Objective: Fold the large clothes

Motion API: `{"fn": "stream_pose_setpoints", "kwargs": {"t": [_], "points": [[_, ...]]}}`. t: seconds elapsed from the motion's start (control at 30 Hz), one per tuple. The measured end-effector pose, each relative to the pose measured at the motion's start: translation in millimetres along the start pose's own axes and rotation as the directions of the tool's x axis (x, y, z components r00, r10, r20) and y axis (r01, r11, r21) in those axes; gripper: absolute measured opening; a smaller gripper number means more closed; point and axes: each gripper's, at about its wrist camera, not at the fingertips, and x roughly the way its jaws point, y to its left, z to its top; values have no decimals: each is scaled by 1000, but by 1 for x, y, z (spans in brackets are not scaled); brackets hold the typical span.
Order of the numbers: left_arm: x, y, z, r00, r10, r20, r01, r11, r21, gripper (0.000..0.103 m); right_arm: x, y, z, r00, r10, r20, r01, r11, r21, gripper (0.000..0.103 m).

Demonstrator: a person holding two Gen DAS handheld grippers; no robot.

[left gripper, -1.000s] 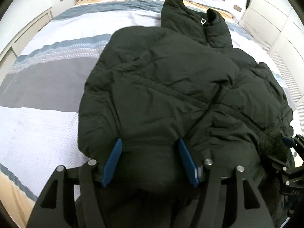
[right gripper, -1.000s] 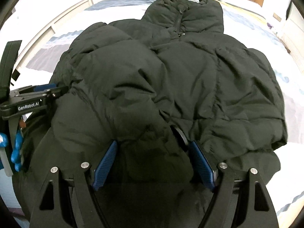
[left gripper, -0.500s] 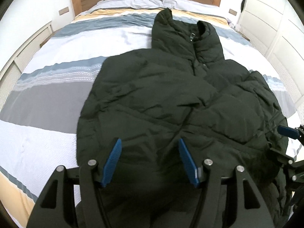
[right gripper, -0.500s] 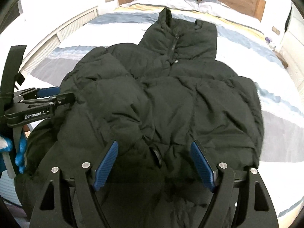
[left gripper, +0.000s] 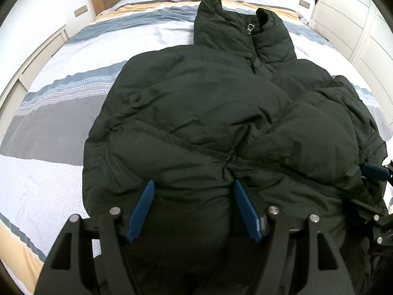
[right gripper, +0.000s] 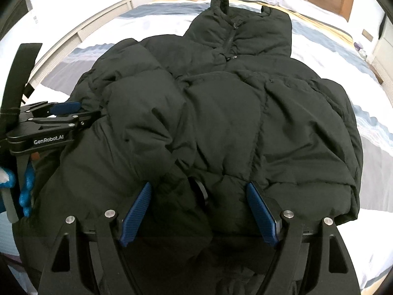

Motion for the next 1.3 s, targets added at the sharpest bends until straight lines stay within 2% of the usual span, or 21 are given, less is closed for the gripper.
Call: {"fn": "stream_pose_setpoints", "kwargs": {"t": [0.13,0.3,0.4,0.53,0.6,0.7,0.77,0.83,0.97,1.07,1.13,1.17,1.23,1.27,1.3], "points": [[-1,2,4,1000,-9,-14,9,1000,-3,67,-8,-4,5,999,33,4,-33,999,-4,78],[-13,22,28,996,-87,-5,86,995,-52,67,-31,-30,29,997,53,55,-53,999,-6,78],[-14,40,56,994,-110,5,110,990,-84,67,-41,-59,51,995,45,89,-47,999,21,79],[-5,64,109,985,-173,23,174,976,-132,67,-45,-110,97,990,9,144,-19,998,66,79],[11,75,145,968,-250,27,251,952,-173,67,-42,-132,119,986,9,166,-24,996,90,82],[39,82,189,948,-318,34,318,926,-205,67,-27,-167,161,978,0,211,-33,988,152,83],[70,91,222,924,-381,44,378,885,-271,68,-6,-190,191,973,9,230,-58,976,208,83],[99,94,247,907,-418,50,411,853,-320,68,20,-211,220,970,34,243,-100,959,266,83],[150,88,286,863,-501,68,488,790,-372,68,70,-233,262,965,66,255,-151,932,329,83],[181,80,308,847,-526,81,510,758,-406,68,98,-241,285,949,111,294,-221,900,375,84],[196,72,319,850,-522,79,507,765,-398,68,115,-245,301,938,139,318,-263,882,390,85],[207,67,324,852,-519,72,501,765,-405,68,121,-245,305,939,136,315,-260,882,393,85],[222,58,327,839,-541,64,513,745,-426,68,134,-243,315,944,134,302,-252,884,394,85],[228,52,328,837,-544,55,511,743,-432,68,142,-240,319,949,133,287,-243,889,389,85],[233,47,328,844,-535,40,497,753,-432,68,148,-237,323,954,126,272,-228,894,385,85]]}}
